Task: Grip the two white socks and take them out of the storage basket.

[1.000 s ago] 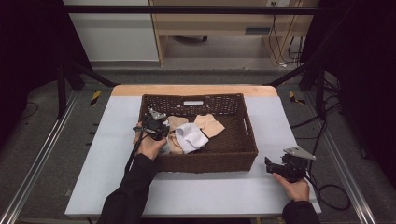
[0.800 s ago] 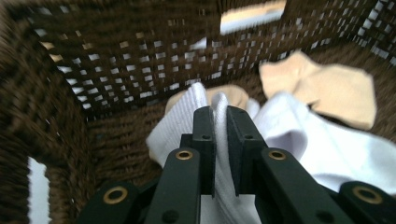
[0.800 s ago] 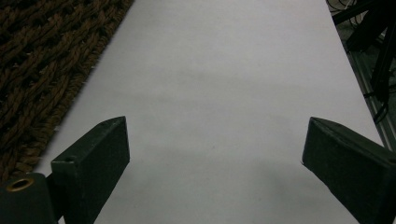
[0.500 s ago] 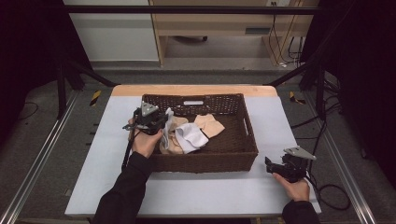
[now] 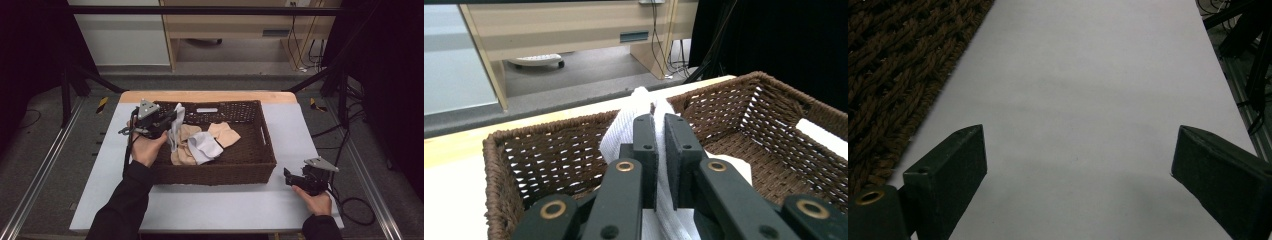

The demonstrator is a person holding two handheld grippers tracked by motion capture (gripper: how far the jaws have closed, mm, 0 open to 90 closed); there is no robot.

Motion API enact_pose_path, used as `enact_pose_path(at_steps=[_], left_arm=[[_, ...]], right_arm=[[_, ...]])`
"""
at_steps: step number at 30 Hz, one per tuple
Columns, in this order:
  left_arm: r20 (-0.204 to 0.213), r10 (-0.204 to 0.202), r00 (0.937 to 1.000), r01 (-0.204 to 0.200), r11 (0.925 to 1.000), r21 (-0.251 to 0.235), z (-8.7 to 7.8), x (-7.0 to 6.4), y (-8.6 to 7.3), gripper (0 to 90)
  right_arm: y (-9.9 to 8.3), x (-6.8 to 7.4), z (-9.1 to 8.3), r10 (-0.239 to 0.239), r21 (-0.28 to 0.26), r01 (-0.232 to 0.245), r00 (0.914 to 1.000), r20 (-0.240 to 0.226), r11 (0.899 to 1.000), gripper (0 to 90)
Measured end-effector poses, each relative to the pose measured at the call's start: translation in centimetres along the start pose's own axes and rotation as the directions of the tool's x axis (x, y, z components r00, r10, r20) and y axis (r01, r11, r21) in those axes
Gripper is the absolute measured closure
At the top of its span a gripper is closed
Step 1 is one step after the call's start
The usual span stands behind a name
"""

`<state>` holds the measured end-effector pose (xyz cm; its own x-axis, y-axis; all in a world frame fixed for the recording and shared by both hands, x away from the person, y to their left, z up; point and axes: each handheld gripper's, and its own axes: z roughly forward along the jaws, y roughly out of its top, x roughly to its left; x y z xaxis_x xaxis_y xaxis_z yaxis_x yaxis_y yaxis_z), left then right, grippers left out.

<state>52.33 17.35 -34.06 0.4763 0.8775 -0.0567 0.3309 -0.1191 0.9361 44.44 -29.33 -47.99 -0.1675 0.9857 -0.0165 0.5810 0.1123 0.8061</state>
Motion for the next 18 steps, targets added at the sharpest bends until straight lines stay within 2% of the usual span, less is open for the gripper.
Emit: enact_pose_path(at_steps=[8, 18], left_arm=[[0.022, 0.002, 0.9998, -0.001, 0.9997, -0.025, -1.1, -0.2, 1.0, 83.7], [0.046, 0.019, 0.9988, -0.015, 0.9971, -0.075, -3.9, -0.1, 2.7, 83.7]], right_arm=[[0.0, 0.0, -0.1, 0.004, -0.006, -0.004, 1.0000, -0.001, 1.000, 7.8], [0.0, 0.0, -0.1, 0.005, -0.010, -0.005, 1.0000, 0.001, 1.000, 7.9]])
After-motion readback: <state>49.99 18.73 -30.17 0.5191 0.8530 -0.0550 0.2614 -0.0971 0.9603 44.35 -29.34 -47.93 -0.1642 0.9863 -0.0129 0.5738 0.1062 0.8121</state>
